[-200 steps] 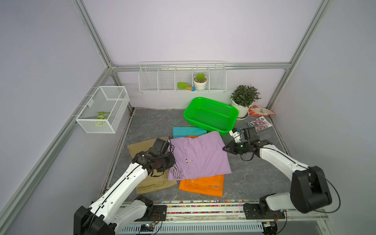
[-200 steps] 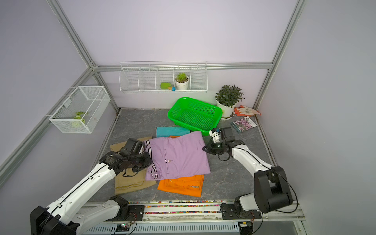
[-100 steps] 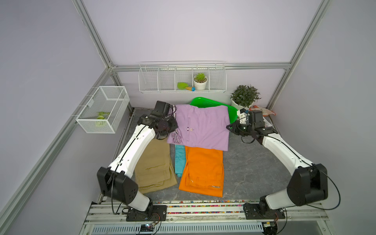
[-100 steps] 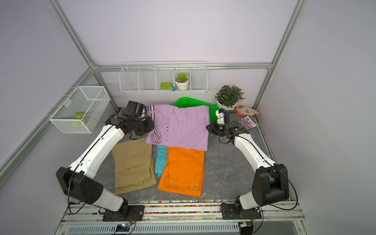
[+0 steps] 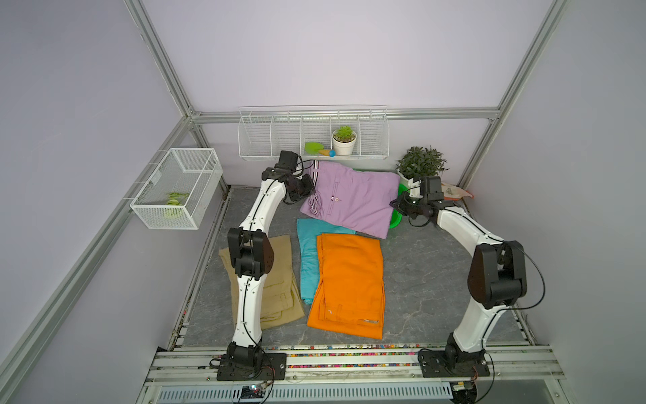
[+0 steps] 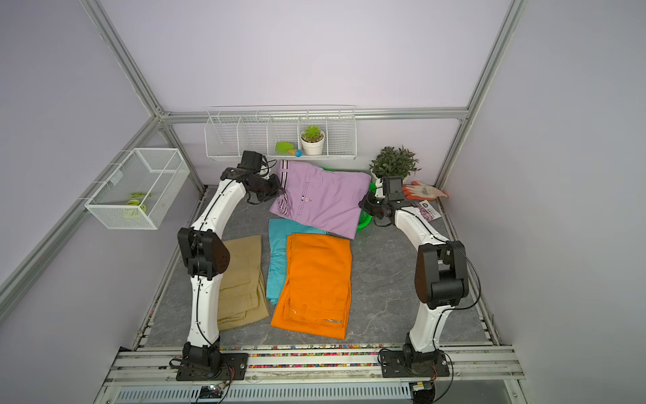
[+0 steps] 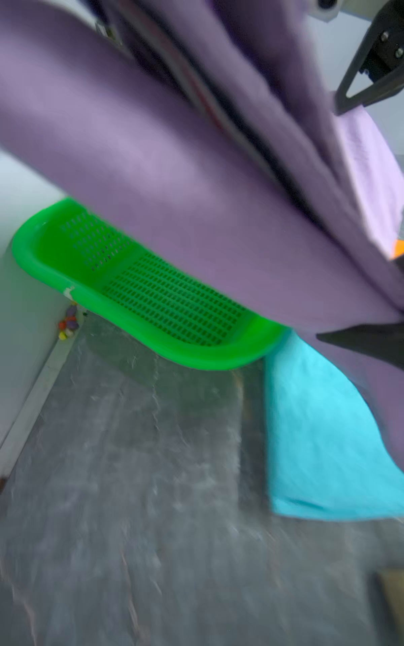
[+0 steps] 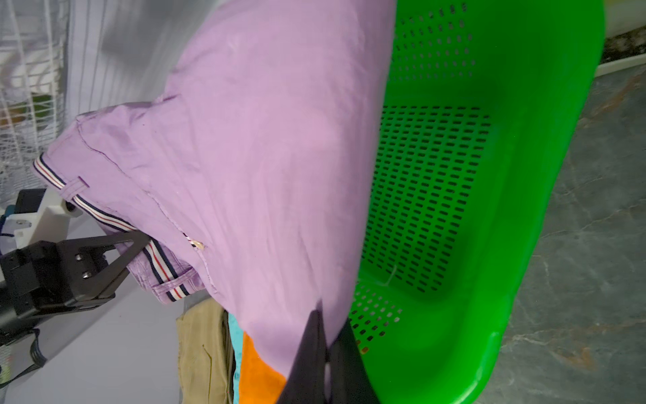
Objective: Put the folded long pants in the basket
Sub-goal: Move the basket to the center of the board.
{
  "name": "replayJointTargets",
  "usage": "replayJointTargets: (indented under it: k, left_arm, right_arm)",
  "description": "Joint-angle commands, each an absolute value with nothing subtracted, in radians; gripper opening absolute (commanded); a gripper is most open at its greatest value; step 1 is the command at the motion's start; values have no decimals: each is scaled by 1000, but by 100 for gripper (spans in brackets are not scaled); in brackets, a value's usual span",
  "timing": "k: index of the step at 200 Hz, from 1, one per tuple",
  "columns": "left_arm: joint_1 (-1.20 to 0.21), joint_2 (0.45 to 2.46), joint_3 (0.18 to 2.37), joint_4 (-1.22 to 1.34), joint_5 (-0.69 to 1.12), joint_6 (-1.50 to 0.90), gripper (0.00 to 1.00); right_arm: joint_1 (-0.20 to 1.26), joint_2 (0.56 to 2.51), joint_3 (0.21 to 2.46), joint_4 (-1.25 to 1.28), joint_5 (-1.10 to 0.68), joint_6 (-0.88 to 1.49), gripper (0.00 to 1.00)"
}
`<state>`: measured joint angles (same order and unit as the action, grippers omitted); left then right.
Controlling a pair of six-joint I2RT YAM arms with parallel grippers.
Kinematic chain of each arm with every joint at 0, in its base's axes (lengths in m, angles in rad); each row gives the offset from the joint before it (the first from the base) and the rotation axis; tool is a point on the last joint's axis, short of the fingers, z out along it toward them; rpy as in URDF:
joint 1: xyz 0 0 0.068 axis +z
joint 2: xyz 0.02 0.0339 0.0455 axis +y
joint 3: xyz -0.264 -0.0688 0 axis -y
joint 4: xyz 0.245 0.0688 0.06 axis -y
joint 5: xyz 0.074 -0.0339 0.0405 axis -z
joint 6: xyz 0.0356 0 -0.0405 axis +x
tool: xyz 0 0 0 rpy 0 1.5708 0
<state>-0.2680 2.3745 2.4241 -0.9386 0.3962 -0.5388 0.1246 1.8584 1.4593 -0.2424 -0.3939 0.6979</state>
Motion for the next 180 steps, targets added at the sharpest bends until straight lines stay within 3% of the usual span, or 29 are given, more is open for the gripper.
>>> replayJointTargets:
  k: [1,65,180]
  left_arm:
    - [-241,2422,2523,-855,479,-555,0]
    - [-216,2579,2566,-561,707,-766,0]
    - [-231,2733,2576,-284,718,-917,0]
  right_arm:
    - [105,1880,1489,-238,-329,678,0]
    - [53,1963,1545,-254,-304,667,0]
    - [41,2092,1593,-306,-311,641,0]
